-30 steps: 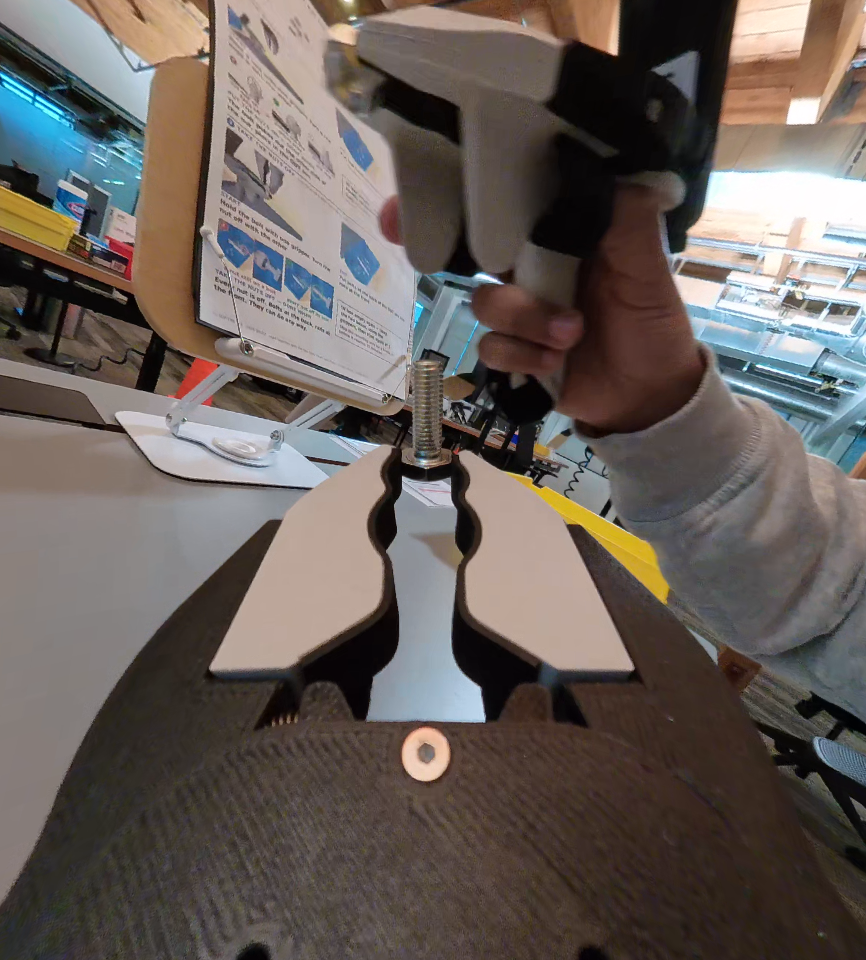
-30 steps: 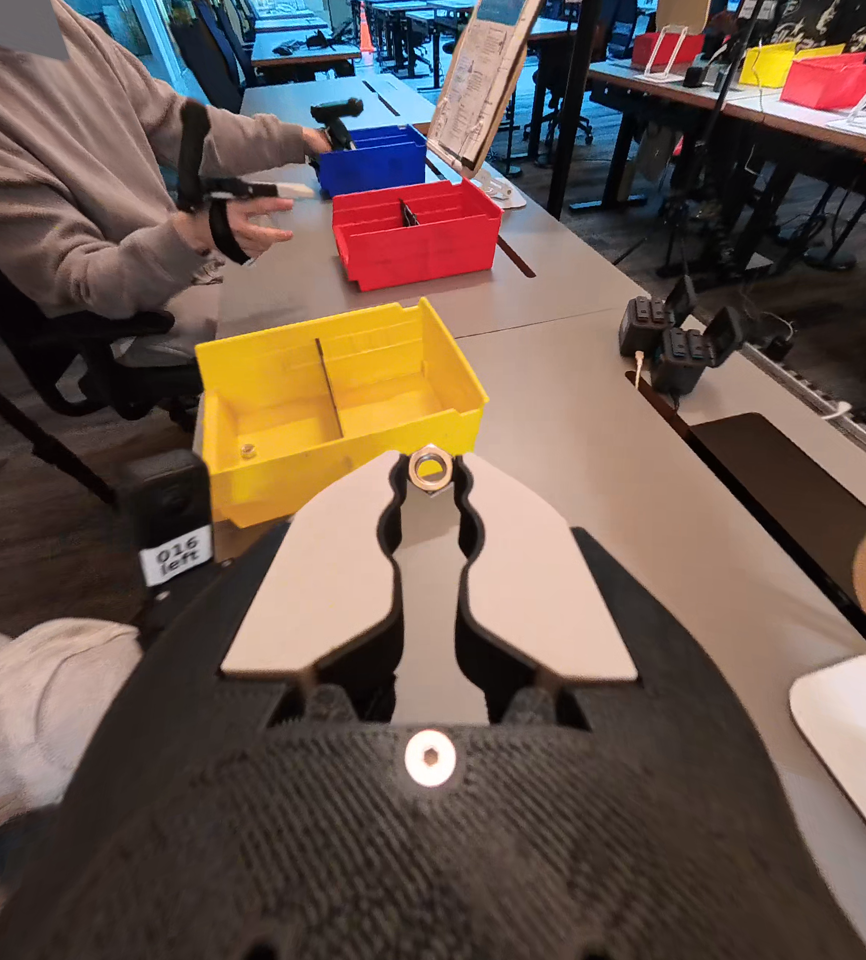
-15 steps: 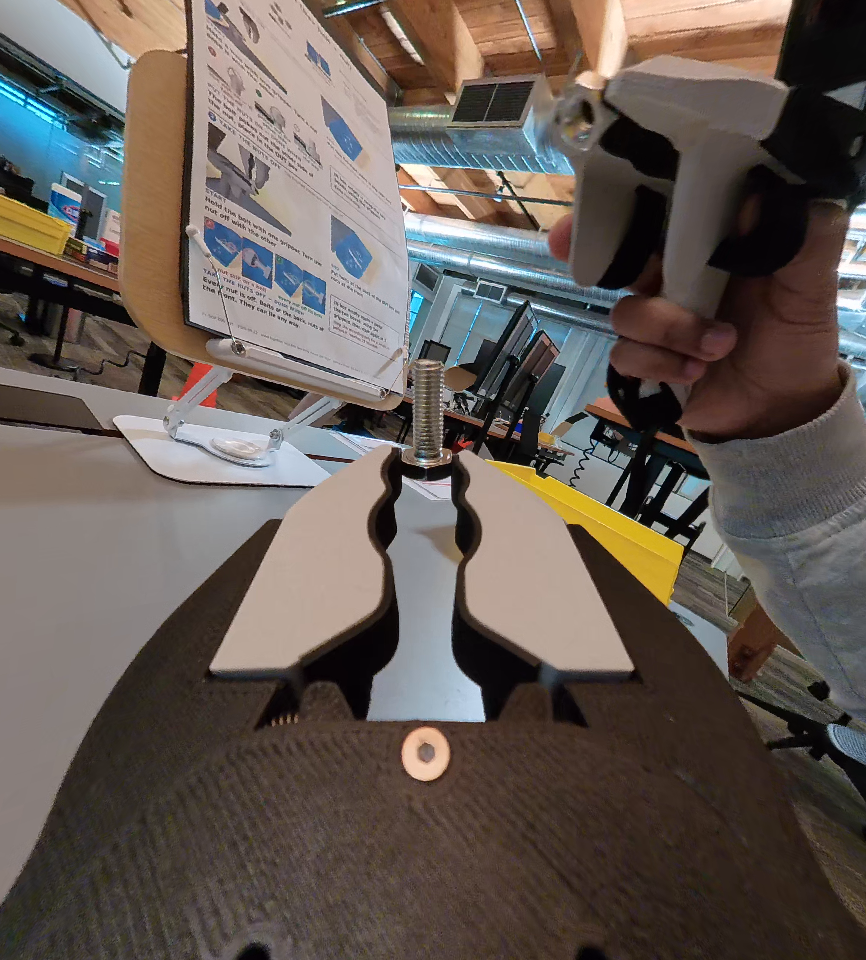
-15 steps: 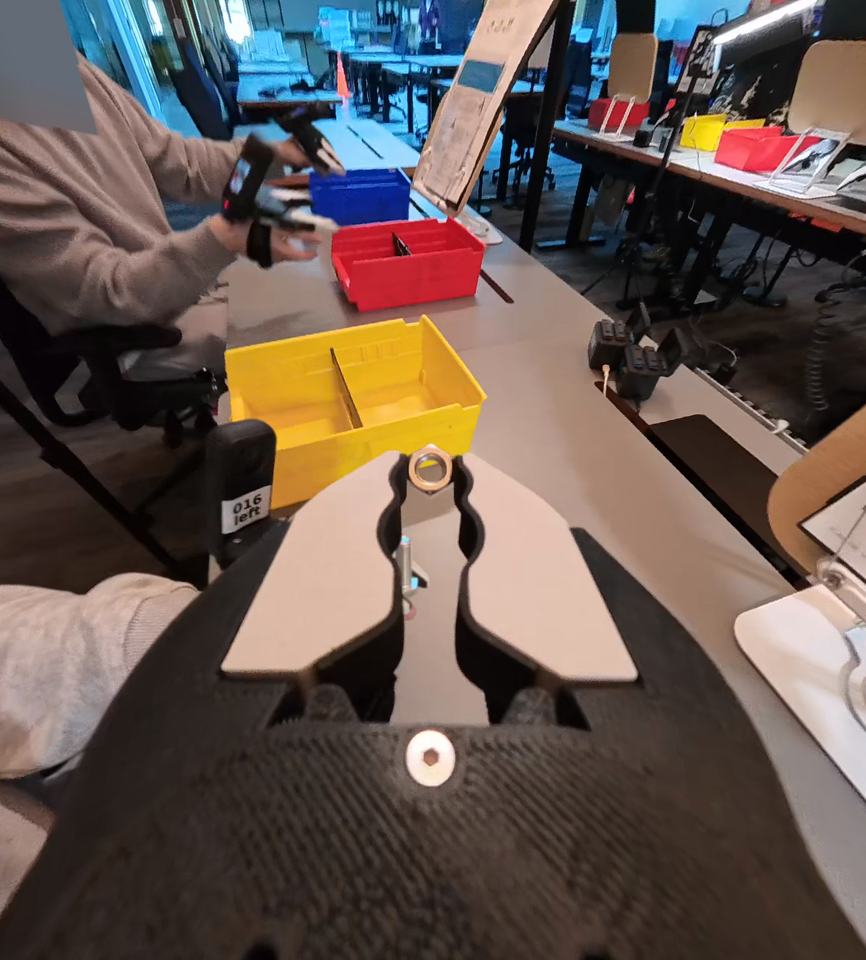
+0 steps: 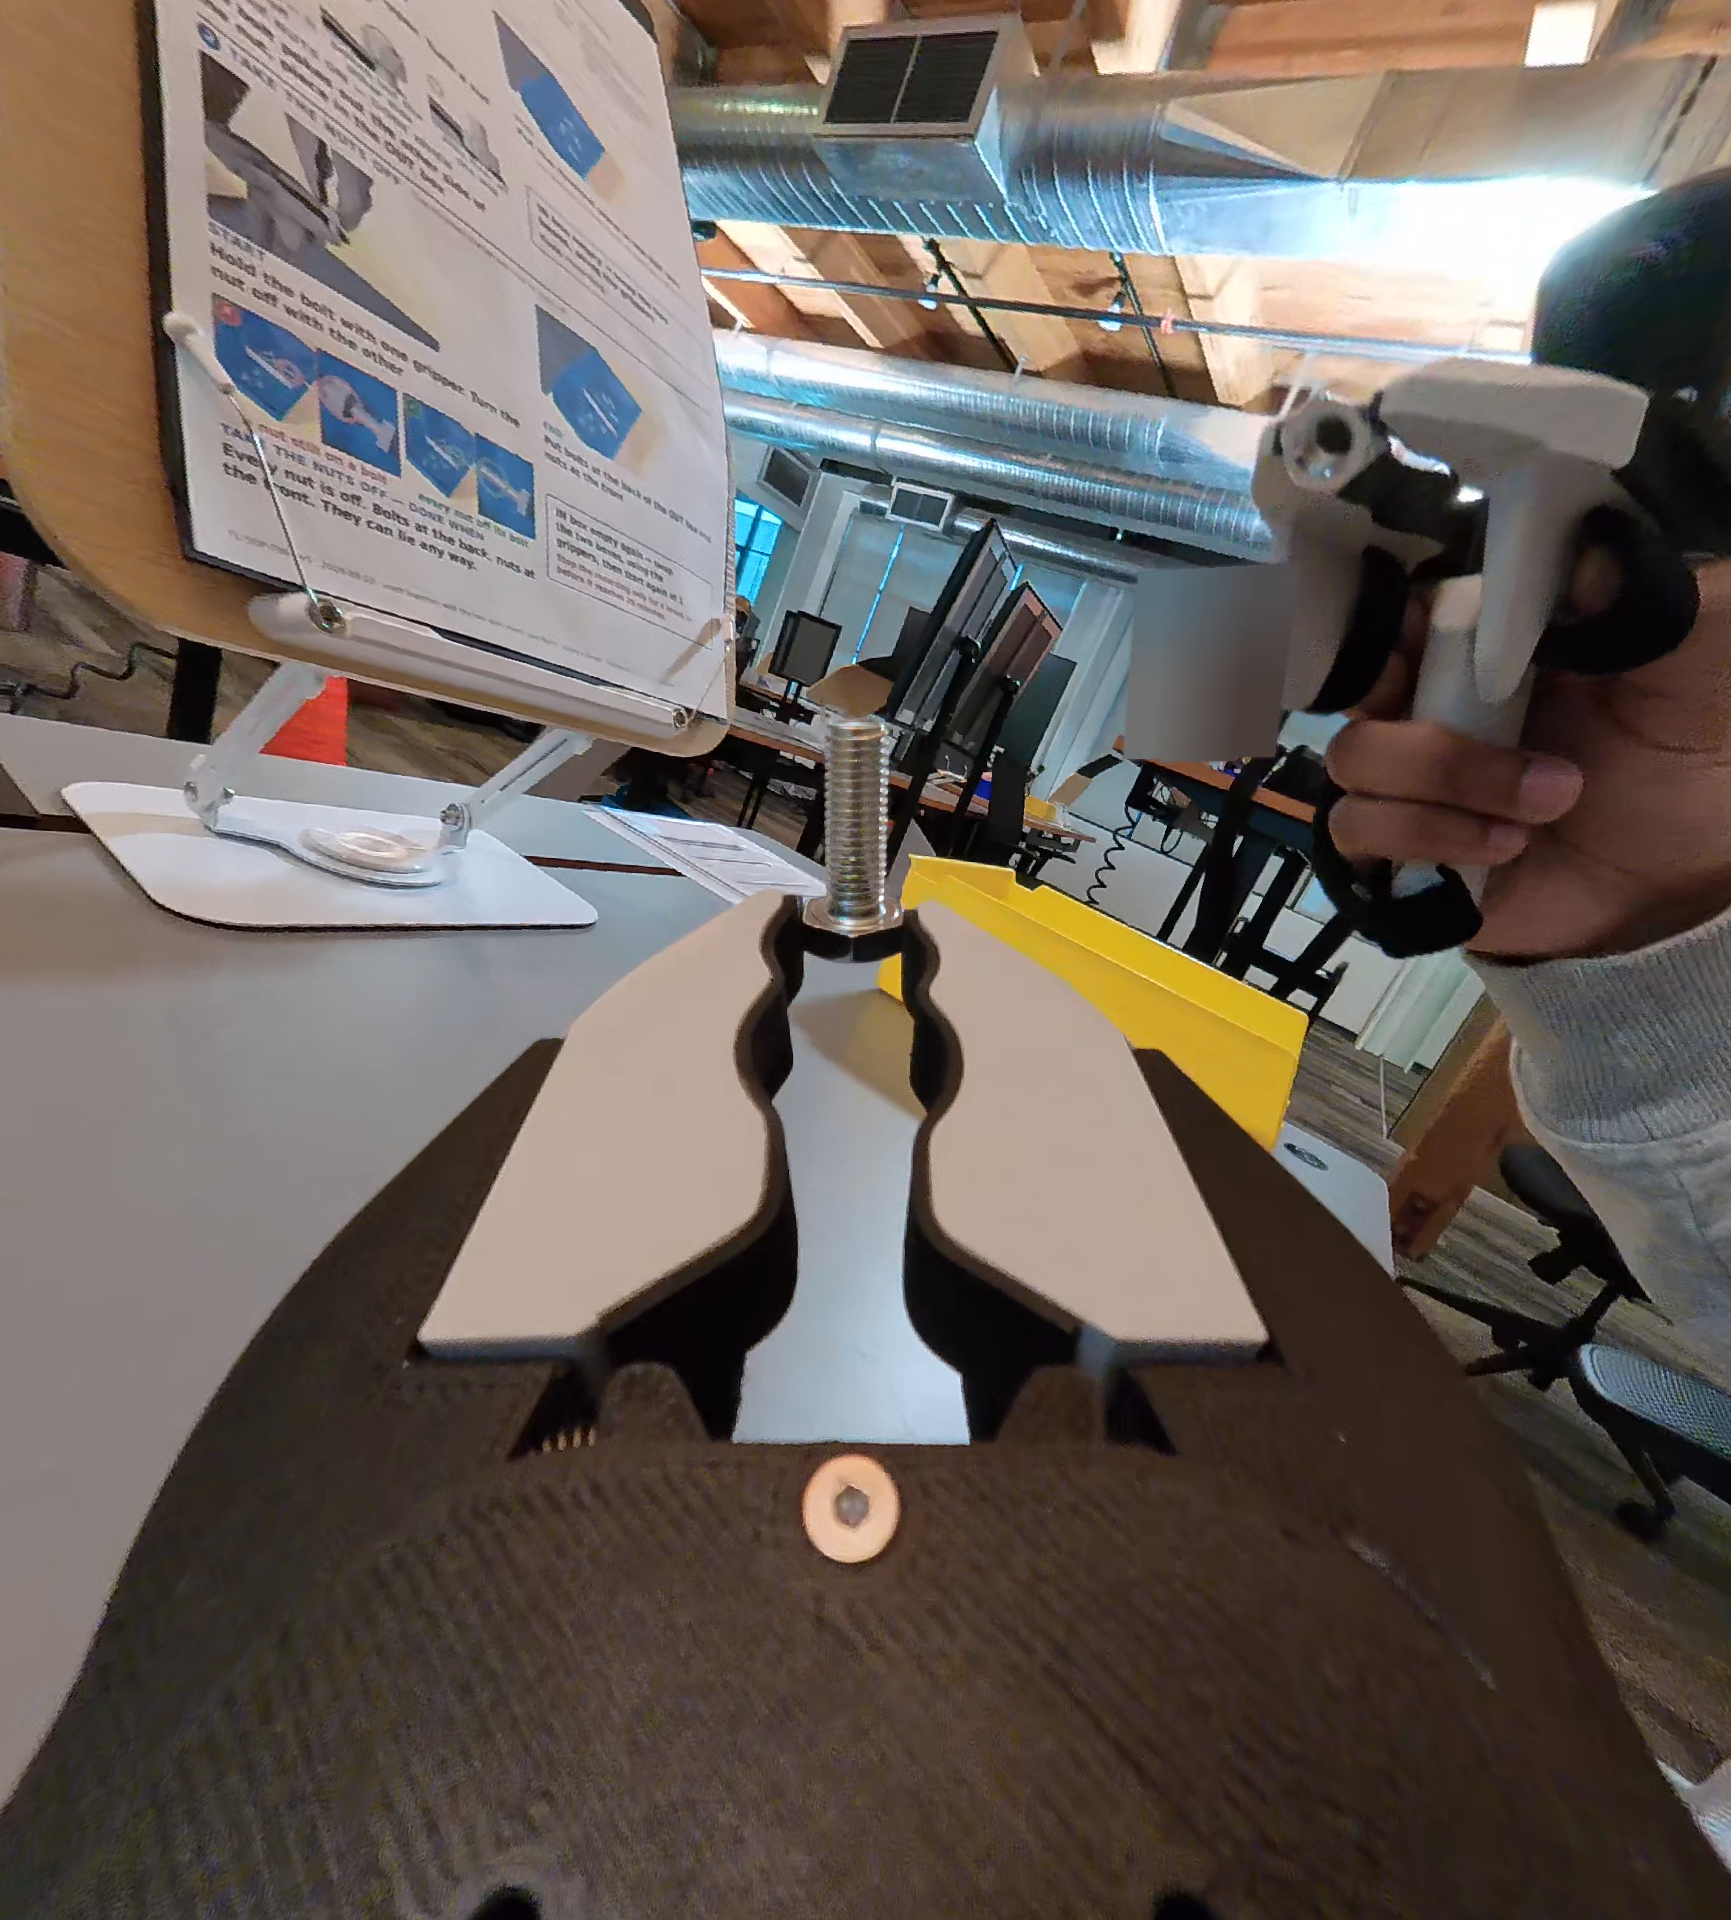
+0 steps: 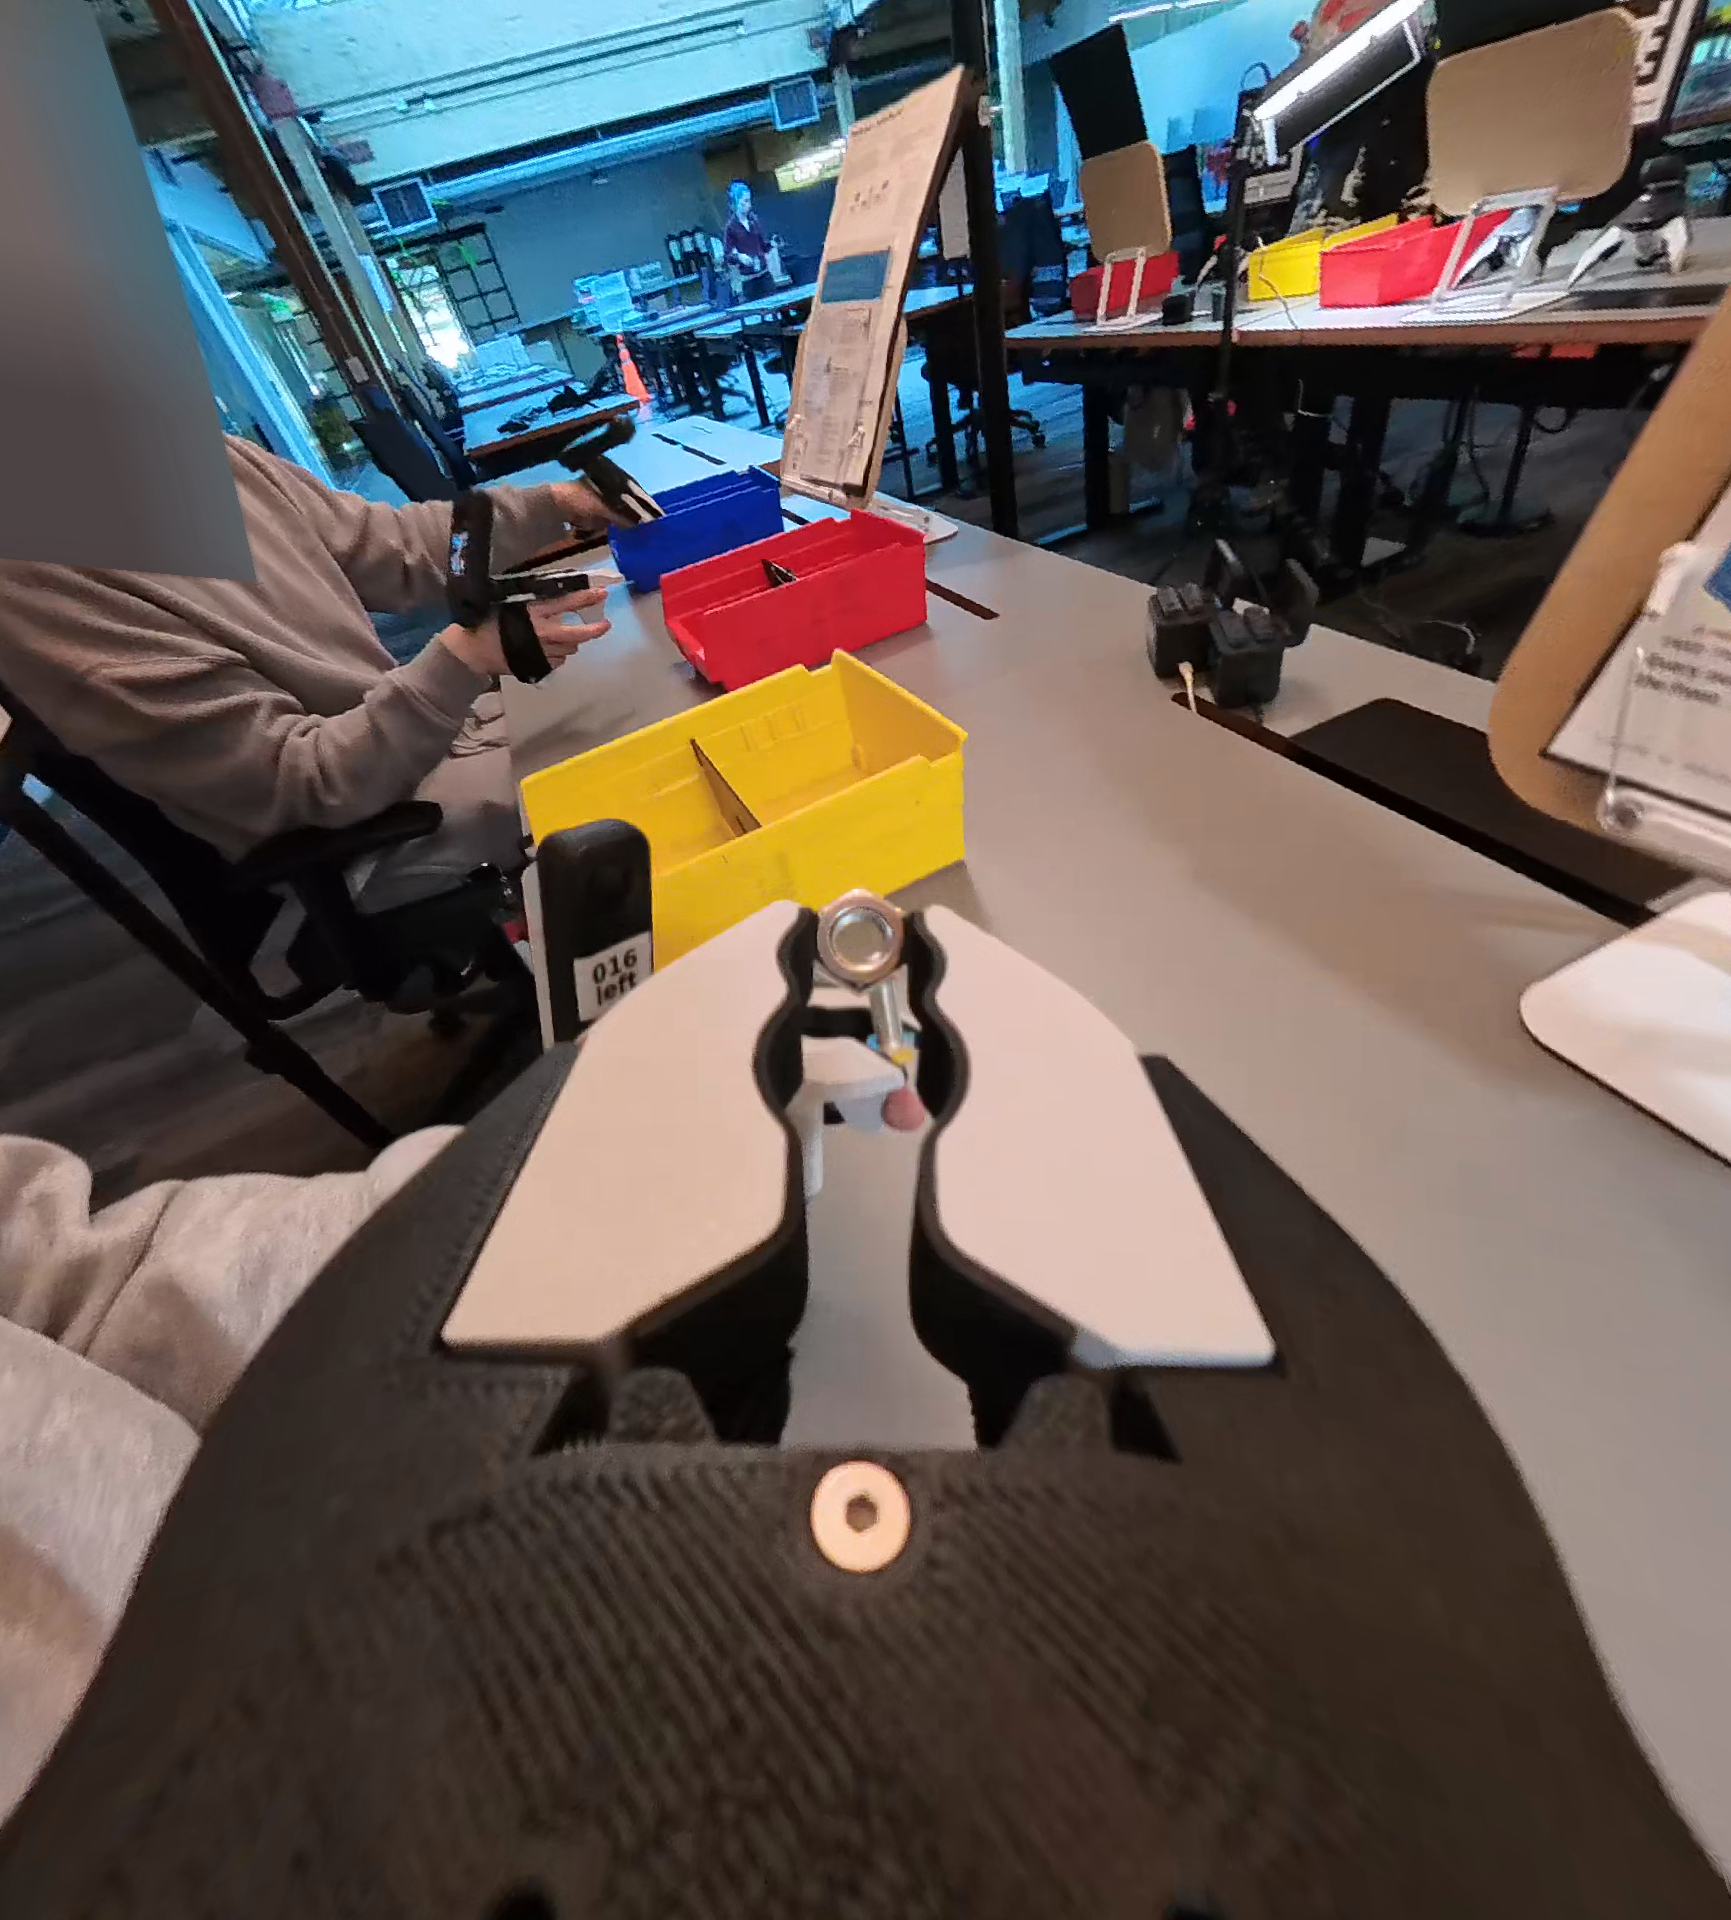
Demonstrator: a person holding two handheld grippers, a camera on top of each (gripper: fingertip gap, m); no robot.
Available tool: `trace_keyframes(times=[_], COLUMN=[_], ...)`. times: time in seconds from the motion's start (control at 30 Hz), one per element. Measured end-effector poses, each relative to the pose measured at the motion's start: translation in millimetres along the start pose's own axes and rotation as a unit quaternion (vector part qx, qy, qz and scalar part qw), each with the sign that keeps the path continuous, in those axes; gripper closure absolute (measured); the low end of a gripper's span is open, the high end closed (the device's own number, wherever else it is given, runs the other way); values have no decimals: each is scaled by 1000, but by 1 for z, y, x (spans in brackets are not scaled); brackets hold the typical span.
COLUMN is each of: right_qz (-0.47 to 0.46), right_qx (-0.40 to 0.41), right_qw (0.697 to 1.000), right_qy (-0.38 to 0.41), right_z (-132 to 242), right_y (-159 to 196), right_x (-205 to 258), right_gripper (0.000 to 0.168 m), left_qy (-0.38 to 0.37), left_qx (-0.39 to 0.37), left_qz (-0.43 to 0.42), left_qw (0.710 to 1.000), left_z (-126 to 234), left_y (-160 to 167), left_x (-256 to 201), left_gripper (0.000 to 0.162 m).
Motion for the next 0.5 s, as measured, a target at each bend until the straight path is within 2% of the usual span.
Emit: trace_keyframes(times=[0.03,0.33,0.5], right_qz=[-3,-55,-49], right_qx=[0,-52,-29], right_qw=[1000,997,998], right_qy=[3,-11,-8], right_z=[6,58,77], right_y=[4,34,63], right_x=[1,13,22], right_gripper=[151,151,151], left_qy=[1,15,36], left_qx=[4,32,54], left_qz=[1,5,27], left_qw=[1000,999,998], left_z=[-1,-8,-10], left_y=[2,18,28], left_x=[0,-7,-14], left_gripper=[144,144,144])
Point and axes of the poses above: each gripper's, where its closed fingertips meet, z back along the fingers, y out of its underside, x = y × z across the jaws, the point moved 7 cm from there along z, back along the fingers, and after that the axes turned 15 degrees about z, right-handed, at the moved point
